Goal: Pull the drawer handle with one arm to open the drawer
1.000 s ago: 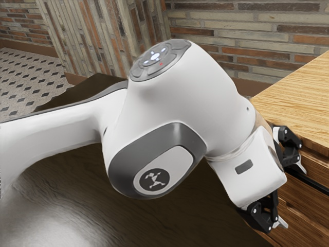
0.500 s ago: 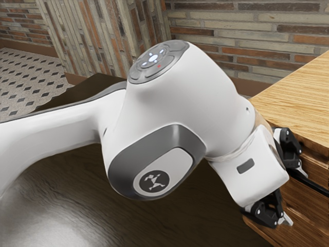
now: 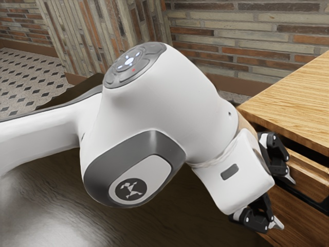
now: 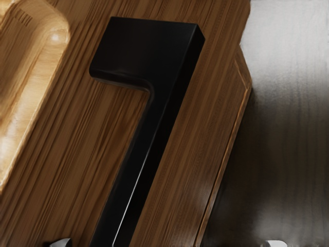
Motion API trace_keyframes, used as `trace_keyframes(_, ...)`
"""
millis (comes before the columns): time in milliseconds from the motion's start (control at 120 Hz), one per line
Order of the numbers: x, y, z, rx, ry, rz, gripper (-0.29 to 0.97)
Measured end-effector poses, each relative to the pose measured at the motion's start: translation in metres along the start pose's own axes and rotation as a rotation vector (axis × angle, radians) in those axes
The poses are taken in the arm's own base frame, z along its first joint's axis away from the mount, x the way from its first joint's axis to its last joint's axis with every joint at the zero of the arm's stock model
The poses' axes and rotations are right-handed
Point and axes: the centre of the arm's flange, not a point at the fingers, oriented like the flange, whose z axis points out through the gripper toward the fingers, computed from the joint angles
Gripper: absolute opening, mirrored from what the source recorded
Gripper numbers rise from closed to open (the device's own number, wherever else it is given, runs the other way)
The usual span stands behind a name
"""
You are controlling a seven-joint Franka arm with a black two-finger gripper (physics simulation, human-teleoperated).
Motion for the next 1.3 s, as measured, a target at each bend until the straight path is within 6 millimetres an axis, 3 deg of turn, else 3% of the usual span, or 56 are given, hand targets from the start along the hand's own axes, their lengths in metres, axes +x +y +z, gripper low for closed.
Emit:
trace_keyframes(483,-0.002,0.016,-0.017,0.009,-0.002,-0.027,0.23)
trace_keyframes(775,-0.001,0.042,-0.027,0.000,-0.010,-0.019,0.31)
trace_keyframes(883,0.001,0.055,-0.034,0.005,-0.009,-0.014,0.25)
trace_keyframes(1058,0.003,0.077,-0.041,0.006,-0.013,-0.005,0.30)
trace_keyframes(1225,-0.002,0.094,-0.051,0.020,-0.020,-0.006,0.23)
trace_keyframes(1300,-0.006,0.098,-0.055,0.027,-0.025,-0.012,0.26)
